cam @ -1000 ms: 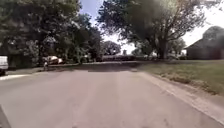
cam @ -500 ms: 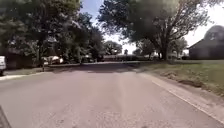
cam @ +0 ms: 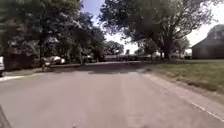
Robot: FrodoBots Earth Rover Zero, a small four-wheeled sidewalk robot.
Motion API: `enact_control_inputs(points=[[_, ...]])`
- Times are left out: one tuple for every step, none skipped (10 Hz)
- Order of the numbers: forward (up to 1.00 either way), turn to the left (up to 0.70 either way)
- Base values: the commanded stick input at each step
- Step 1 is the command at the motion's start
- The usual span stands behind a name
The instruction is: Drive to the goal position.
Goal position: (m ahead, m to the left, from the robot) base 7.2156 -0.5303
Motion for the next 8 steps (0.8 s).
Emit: enact_control_inputs(points=[[0.69, -0.23], [0.69, -0.30], [0.69, -0.24], [0.69, -0.17], [0.69, -0.11], [0.69, -0.04], [0.69, 0.02], [0.69, 0.03]])
